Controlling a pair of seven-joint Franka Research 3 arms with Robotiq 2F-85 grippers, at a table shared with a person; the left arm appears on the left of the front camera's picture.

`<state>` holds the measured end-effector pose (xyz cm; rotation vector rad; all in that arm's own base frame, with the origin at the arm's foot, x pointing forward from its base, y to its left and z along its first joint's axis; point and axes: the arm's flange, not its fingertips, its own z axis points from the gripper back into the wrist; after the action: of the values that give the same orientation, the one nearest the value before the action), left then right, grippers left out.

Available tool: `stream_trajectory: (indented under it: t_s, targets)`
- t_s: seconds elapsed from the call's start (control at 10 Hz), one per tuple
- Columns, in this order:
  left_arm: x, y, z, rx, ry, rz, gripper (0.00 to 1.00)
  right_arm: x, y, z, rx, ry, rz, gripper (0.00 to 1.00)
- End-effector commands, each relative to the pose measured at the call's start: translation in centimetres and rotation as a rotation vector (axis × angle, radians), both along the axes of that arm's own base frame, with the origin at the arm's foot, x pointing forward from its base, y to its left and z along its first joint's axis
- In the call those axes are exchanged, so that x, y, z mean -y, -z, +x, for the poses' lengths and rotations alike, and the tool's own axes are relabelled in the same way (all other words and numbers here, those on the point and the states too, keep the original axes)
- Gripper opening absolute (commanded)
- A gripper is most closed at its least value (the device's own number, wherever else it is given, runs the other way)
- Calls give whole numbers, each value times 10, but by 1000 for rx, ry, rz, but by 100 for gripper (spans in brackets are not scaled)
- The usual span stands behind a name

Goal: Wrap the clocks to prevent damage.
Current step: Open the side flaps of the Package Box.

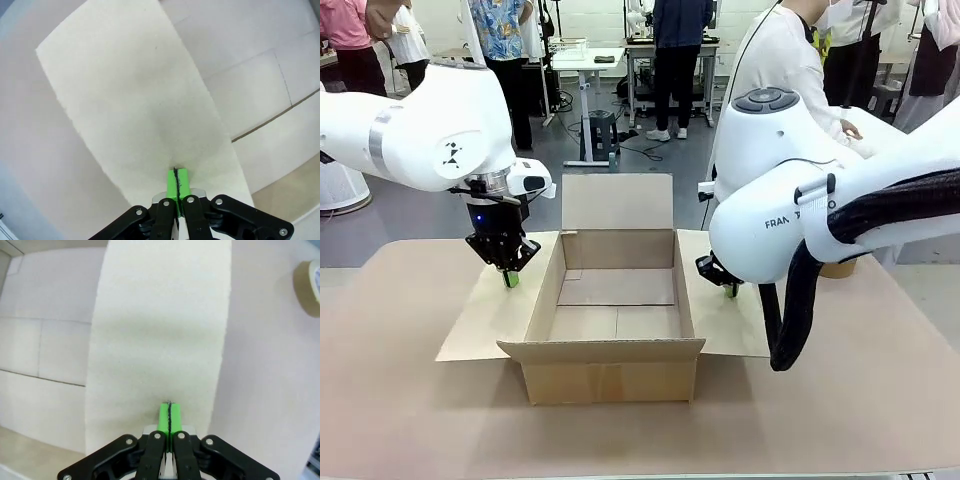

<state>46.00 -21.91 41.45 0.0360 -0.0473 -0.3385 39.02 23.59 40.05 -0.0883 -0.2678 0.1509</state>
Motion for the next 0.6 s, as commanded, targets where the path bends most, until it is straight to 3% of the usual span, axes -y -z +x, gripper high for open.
stream_trajectory:
  t_s: [0.0, 0.5]
  targets:
    - [-8, 13, 1, 19, -59, 23, 0, -1, 13, 0, 23, 27, -5, 1]
    - [-18, 24, 4, 16, -108, -21, 0, 1, 29, 3, 3, 21, 63, 1]
